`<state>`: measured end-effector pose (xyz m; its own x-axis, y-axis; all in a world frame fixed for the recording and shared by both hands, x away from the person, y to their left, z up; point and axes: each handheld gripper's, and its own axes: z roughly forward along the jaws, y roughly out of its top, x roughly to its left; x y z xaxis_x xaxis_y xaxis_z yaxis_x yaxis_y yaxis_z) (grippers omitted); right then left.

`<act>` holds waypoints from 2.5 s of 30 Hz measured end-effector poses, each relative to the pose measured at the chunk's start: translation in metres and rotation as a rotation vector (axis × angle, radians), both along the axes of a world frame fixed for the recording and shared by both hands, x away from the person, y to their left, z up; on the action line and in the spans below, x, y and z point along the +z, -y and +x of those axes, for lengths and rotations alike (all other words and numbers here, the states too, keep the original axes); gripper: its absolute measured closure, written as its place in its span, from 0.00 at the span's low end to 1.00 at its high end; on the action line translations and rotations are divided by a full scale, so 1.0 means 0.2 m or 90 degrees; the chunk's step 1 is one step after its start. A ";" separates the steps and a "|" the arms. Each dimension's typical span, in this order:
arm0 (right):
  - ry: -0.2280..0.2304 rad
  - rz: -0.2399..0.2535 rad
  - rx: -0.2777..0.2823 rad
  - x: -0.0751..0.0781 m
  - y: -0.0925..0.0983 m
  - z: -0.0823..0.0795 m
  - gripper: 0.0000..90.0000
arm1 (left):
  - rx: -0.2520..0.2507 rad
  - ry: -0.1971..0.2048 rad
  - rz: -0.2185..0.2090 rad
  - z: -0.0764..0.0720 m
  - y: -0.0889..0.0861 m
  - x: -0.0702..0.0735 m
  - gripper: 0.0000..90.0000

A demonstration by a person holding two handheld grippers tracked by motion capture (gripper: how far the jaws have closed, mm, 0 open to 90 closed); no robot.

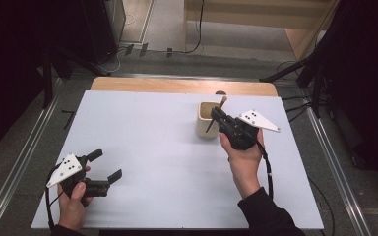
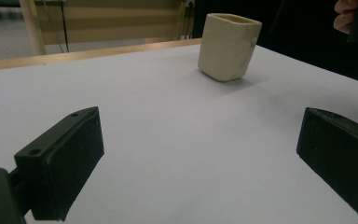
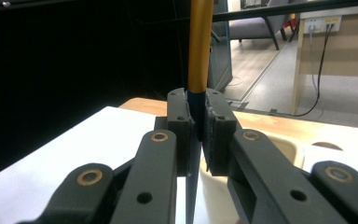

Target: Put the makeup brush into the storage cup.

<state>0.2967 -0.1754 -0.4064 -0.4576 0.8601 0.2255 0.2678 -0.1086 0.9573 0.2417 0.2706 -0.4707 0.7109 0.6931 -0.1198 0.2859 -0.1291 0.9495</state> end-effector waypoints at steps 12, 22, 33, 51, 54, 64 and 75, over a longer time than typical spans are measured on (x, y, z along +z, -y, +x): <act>0.006 -0.006 -0.030 0.02 0.06 0.12 0.94 | 0.017 0.002 -0.010 -0.01 -0.05 -0.01 0.01; 0.017 -0.029 -0.044 0.03 0.06 0.18 0.94 | 0.020 0.010 -0.013 -0.01 -0.06 -0.01 0.01; 0.004 -0.065 -0.051 -0.03 0.06 0.22 0.94 | 0.025 0.012 -0.008 -0.01 -0.09 -0.01 0.01; -0.049 -0.097 -0.068 -0.18 0.05 0.27 0.94 | 0.021 0.014 -0.002 -0.01 -0.08 -0.02 0.01; -0.061 -0.101 -0.072 -0.21 0.06 0.27 0.94 | 0.020 0.014 -0.001 -0.01 -0.08 -0.02 0.01; -0.066 -0.107 -0.077 -0.21 0.06 0.25 0.79 | 0.018 0.016 0.001 -0.01 -0.07 -0.02 0.01; -0.086 -0.079 -0.081 -0.20 0.13 0.17 0.40 | 0.016 0.017 0.000 -0.01 -0.07 -0.01 0.01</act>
<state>0.3301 -0.2013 -0.4470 -0.3170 0.9338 0.1658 0.3856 -0.0328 0.9221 0.2400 0.2851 -0.4735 0.6957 0.7112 -0.1011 0.2638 -0.1220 0.9568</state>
